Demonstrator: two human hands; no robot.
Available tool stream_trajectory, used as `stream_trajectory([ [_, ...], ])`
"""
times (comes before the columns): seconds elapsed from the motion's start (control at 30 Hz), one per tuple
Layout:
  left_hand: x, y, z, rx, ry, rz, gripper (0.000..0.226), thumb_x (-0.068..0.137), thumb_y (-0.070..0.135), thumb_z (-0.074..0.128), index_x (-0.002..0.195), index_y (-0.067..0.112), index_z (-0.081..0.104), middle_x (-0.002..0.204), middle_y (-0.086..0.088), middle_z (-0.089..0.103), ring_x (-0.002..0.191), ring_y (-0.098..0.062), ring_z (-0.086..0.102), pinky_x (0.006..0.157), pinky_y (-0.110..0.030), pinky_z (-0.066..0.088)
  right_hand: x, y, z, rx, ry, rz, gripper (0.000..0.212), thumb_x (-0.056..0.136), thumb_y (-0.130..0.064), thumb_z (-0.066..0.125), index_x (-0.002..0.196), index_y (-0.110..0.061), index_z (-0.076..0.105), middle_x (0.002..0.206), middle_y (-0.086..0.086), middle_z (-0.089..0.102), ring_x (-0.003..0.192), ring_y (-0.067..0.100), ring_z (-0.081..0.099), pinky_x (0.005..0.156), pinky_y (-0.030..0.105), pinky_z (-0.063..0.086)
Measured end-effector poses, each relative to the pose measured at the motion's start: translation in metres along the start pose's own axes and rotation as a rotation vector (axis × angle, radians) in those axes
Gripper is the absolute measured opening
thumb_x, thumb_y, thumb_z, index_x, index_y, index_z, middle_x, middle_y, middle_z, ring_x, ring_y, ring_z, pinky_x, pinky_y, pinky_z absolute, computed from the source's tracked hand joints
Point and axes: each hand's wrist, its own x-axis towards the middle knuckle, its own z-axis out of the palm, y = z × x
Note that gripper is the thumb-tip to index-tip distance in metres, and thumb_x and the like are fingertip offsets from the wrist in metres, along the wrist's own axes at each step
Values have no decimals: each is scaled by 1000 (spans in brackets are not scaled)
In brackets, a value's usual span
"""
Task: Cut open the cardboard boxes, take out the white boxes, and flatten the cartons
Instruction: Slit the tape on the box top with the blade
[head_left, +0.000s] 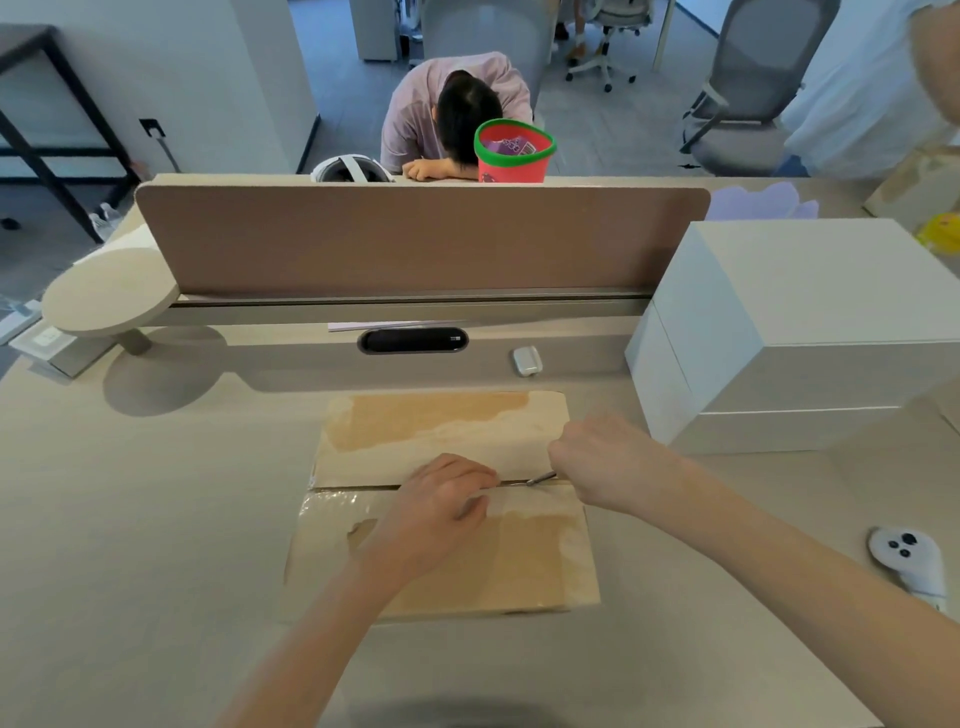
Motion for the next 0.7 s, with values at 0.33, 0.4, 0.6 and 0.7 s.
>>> stream_trajectory([
  [0.33,7,14,11,31,-22,1,39,85,31,43,114,23,68,114,16,66,109,-7,51,88,-37,51,-9,13,11,-28,40,-52,18,86,2,46,83,-15,52,89,9,59,84,32,56,57,32,27],
  [0.4,8,16,12,46,-19,-4,37,85,29,44,111,23,70,110,15,68,106,-8,52,86,-36,52,-11,16,15,-39,27,-40,20,84,4,47,72,-12,44,70,4,44,76,32,50,51,30,23],
  [0.6,9,24,8,123,-43,3,36,88,28,43,113,22,69,107,13,67,106,-11,52,88,-32,49,-20,34,23,-38,-32,26,37,80,5,49,60,-17,27,63,0,30,64,26,40,46,27,21],
  [0.7,11,28,8,157,-107,2,37,93,27,44,124,23,63,111,11,63,111,-12,49,94,-31,44,-26,37,26,-75,-68,91,29,83,3,51,66,-15,38,67,0,42,70,27,46,50,29,29],
])
